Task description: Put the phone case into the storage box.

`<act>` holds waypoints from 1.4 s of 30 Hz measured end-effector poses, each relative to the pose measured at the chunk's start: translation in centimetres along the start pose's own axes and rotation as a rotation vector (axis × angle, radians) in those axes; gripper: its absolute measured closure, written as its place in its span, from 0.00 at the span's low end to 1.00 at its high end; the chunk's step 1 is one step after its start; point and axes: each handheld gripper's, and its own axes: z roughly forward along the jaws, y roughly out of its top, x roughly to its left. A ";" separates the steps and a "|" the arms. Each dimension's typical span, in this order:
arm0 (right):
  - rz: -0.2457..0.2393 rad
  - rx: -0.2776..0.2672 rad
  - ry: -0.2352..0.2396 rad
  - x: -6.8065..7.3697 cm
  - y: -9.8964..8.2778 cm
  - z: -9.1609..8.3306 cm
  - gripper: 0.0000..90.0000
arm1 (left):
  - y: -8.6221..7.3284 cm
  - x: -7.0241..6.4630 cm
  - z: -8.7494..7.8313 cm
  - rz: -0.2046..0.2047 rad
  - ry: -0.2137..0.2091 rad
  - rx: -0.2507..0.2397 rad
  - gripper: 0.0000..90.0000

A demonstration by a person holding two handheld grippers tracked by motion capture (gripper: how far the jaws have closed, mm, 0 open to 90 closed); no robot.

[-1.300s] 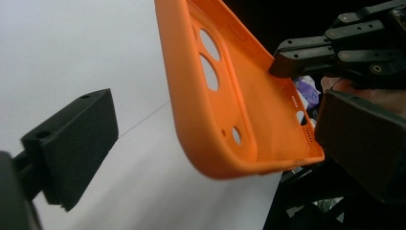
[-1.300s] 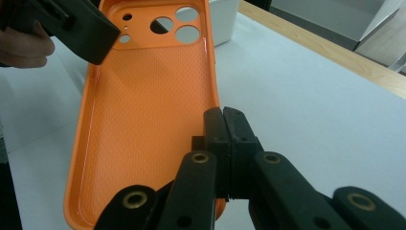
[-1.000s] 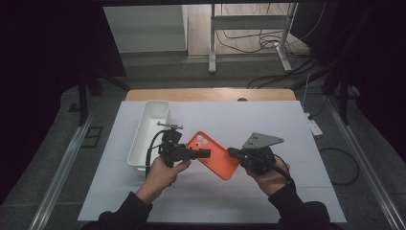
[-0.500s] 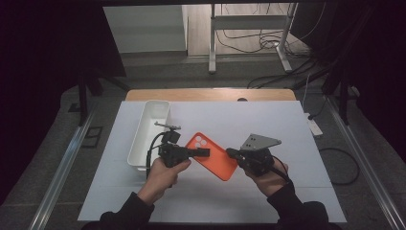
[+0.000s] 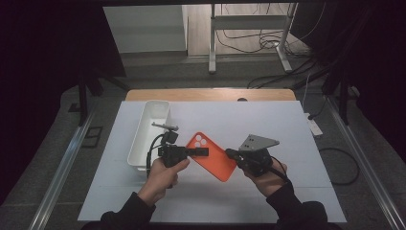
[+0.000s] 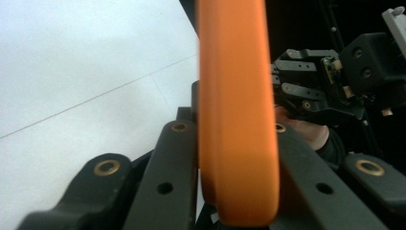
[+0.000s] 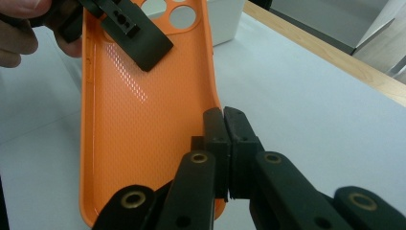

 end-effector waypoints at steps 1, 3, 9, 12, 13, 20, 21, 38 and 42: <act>0.000 0.000 0.000 0.0 0.0 0.0 0.97 | 0.0 0.0 0.0 0.001 -0.002 -0.006 0.93; 0.002 -0.004 0.005 0.0 0.0 0.0 0.96 | 0.0 0.0 -0.1 0.005 -0.002 -0.015 0.94; 0.043 -0.023 0.049 -0.4 -0.2 -0.4 0.84 | 0.1 -0.3 -0.5 0.052 0.041 -0.015 0.94; 0.052 -0.023 0.047 -0.6 -0.3 -0.5 0.75 | 0.1 -0.3 -0.7 0.068 0.052 -0.011 0.94; 0.056 -0.023 0.047 -0.7 -0.3 -0.6 0.71 | 0.1 -0.3 -0.8 0.089 0.067 -0.003 0.94; 0.089 0.029 0.086 -1.4 -0.6 -0.3 0.48 | 0.3 -0.1 -1.5 0.126 0.090 0.015 0.94; 0.093 0.035 0.098 -1.5 -0.6 -0.2 0.45 | 0.3 -0.1 -1.5 0.127 0.089 0.016 0.94; 0.142 0.086 0.217 -1.8 -1.2 0.8 0.00 | 0.4 -0.9 -1.7 0.297 0.143 0.114 0.94; 0.138 0.090 0.225 -1.6 -1.6 1.2 0.00 | 0.4 -1.1 -1.5 0.334 0.143 0.143 0.94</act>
